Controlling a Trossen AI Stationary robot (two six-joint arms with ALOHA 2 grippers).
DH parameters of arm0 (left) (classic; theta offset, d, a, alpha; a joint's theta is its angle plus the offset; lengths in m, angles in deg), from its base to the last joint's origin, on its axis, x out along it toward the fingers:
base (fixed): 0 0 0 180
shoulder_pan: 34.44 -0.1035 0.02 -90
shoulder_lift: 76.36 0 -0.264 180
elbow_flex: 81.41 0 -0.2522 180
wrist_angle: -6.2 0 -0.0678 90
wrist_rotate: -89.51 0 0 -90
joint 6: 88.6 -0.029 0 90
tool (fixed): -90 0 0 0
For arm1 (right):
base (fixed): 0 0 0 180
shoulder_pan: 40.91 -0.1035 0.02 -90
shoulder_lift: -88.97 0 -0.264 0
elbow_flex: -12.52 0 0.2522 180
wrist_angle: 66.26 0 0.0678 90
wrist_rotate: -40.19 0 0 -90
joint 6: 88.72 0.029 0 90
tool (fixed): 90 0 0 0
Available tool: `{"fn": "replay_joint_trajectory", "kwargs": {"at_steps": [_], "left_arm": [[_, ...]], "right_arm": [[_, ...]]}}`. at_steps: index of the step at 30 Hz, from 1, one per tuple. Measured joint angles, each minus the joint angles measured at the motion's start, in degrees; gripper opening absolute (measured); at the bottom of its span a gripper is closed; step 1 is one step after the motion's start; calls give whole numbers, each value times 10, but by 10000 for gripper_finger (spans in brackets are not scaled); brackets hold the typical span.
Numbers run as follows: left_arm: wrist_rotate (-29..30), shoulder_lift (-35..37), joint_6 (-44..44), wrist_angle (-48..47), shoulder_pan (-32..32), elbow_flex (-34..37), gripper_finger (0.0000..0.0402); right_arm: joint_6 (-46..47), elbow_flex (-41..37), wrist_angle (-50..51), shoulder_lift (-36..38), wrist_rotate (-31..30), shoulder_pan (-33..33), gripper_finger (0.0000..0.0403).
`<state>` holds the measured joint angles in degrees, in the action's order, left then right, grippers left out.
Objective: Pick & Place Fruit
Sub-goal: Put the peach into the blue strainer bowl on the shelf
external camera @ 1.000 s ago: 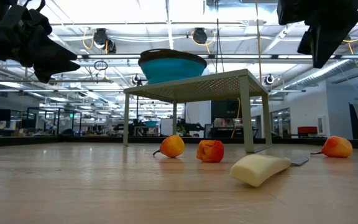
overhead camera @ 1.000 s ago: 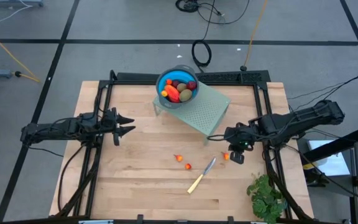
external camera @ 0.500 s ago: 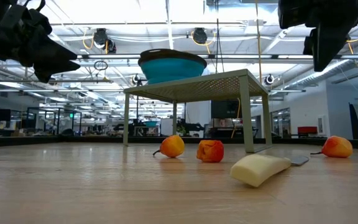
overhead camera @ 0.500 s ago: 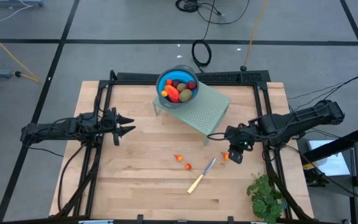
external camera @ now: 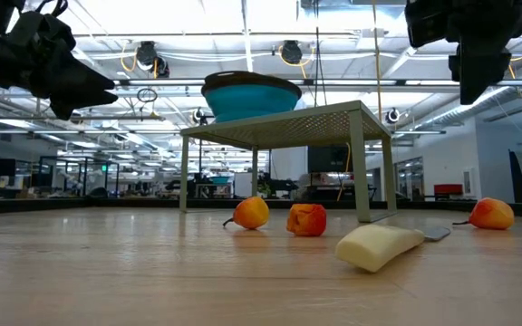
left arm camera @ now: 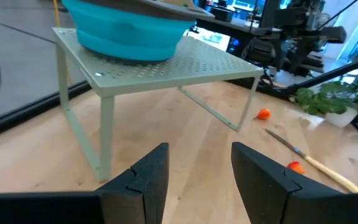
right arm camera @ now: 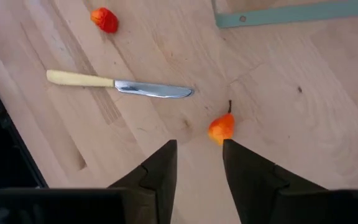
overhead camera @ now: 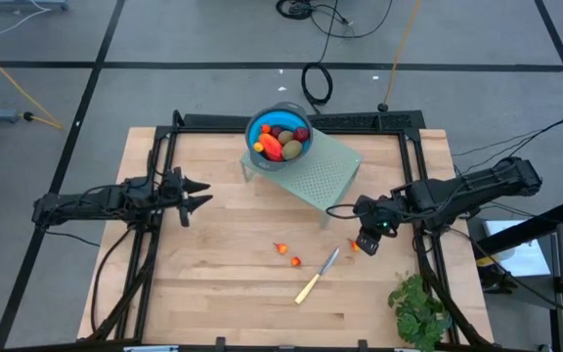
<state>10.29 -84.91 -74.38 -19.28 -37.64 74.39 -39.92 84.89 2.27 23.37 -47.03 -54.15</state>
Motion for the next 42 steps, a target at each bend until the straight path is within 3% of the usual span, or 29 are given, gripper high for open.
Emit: {"fn": "replay_joint_trajectory", "kwargs": {"at_steps": [24,42], "left_arm": [[12,0,-113,-1,0,0,175],[12,0,-115,-1,0,0,159]], "right_arm": [[40,0,-18,0,0,0,128],[60,0,-43,-42,-28,0,128]]}}
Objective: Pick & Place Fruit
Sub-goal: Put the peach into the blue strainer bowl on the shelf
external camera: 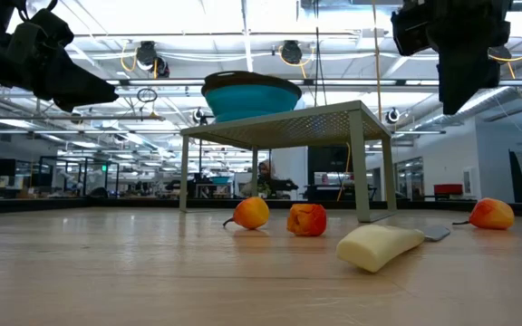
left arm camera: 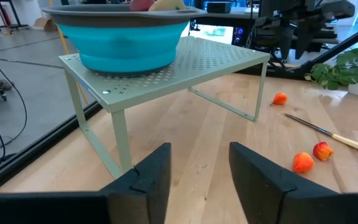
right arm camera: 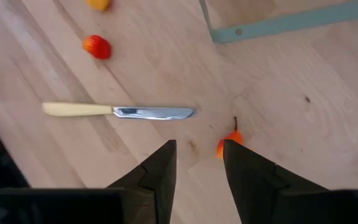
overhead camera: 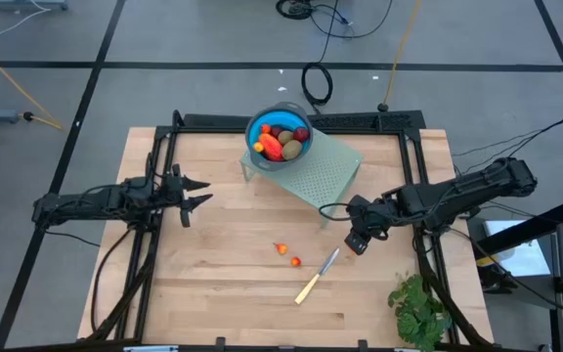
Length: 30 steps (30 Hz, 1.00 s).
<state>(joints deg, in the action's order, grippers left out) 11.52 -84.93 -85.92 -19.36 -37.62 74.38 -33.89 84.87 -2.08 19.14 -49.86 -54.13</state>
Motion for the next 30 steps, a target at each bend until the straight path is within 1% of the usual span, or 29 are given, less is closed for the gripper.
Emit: {"fn": "replay_joint_trajectory", "kwargs": {"at_steps": [9,15,17,22,27,30], "left_arm": [[0,0,1,0,0,0,61],[0,0,4,0,0,0,7],[0,0,4,0,0,0,4],[1,0,4,0,0,0,15],[1,0,4,0,0,0,3],[1,0,4,0,0,0,6]], "right_arm": [[10,0,1,-24,0,0,128],[59,0,10,-29,-1,0,130],[72,0,10,-29,-1,0,134],[97,0,14,-29,-1,0,150],[105,0,21,-33,0,0,167],[109,0,22,-33,0,0,176]]}}
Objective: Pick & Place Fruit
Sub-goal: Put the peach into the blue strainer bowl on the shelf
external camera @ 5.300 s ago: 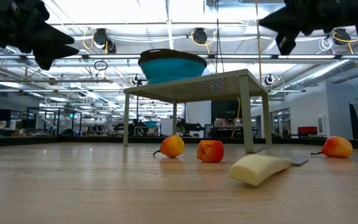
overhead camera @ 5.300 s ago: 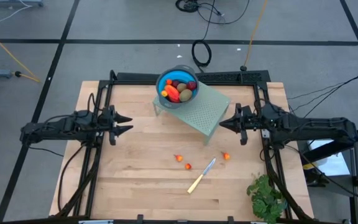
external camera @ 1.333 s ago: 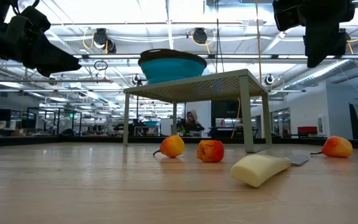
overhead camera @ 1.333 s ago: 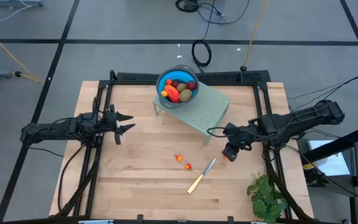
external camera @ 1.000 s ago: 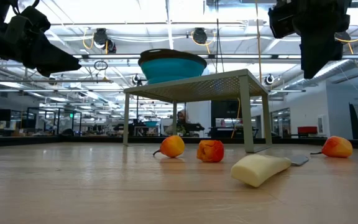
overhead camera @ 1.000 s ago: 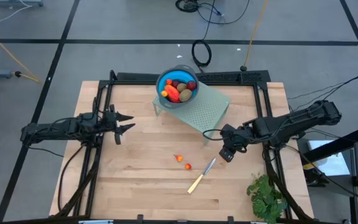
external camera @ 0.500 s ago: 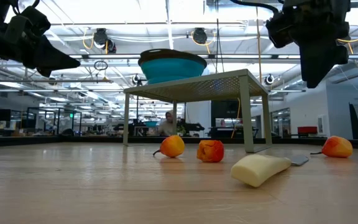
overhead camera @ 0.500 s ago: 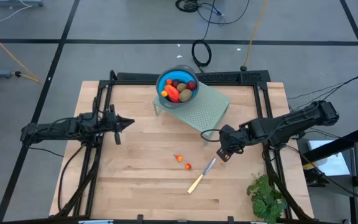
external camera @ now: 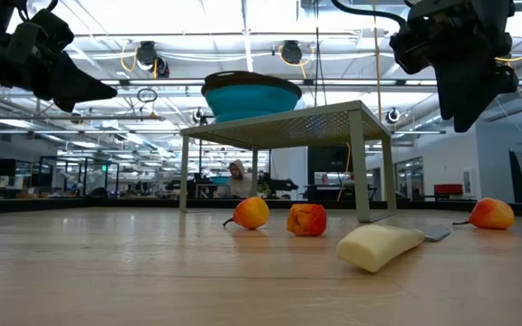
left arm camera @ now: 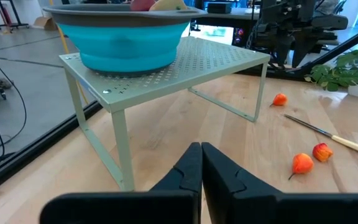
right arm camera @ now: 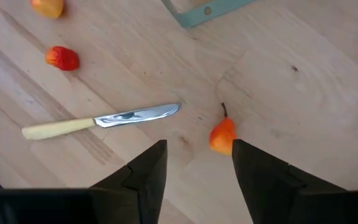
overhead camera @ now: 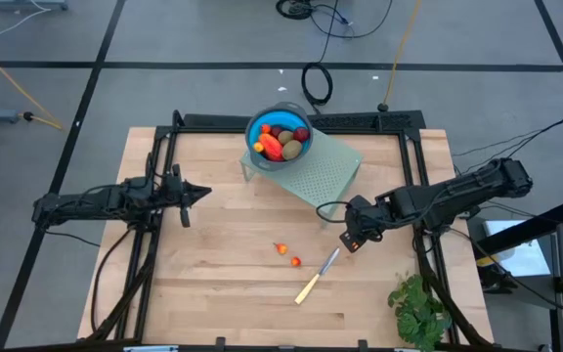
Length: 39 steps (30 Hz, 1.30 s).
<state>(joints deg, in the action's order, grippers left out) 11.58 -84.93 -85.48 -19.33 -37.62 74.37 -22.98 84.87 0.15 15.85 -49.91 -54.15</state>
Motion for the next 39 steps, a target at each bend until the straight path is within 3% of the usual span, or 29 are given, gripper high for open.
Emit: {"fn": "replay_joint_trajectory", "kwargs": {"at_steps": [8,15,39], "left_arm": [[0,0,0,0,0,0,16],[0,0,2,0,0,0,3],[0,0,19,0,0,0,10]], "right_arm": [[26,-16,1,0,1,-1,198],[44,-77,-66,0,33,-8,218],[92,-190,-182,0,33,-7,217]]}}
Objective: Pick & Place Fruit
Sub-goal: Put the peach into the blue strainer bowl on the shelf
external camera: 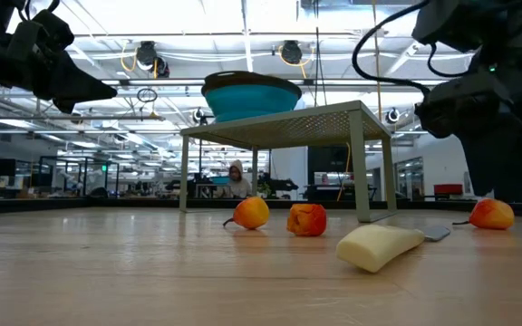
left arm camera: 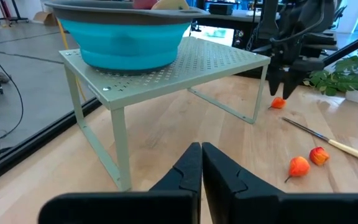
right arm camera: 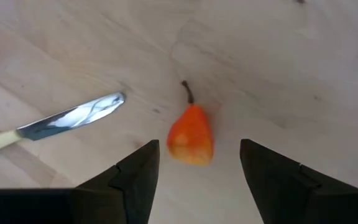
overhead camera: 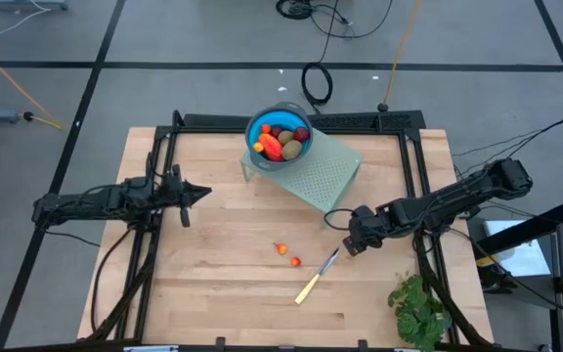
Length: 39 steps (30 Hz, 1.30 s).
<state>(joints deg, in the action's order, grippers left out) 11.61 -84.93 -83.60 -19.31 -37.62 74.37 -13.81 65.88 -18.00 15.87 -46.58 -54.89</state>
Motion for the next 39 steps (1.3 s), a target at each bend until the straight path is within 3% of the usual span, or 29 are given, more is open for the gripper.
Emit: {"fn": "replay_joint_trajectory", "kwargs": {"at_steps": [31,39], "left_arm": [[0,0,1,0,0,0,11],[0,0,3,0,0,0,2]], "right_arm": [[24,-74,-100,2,-2,0,212],[23,-75,-96,1,-2,0,172]]}}
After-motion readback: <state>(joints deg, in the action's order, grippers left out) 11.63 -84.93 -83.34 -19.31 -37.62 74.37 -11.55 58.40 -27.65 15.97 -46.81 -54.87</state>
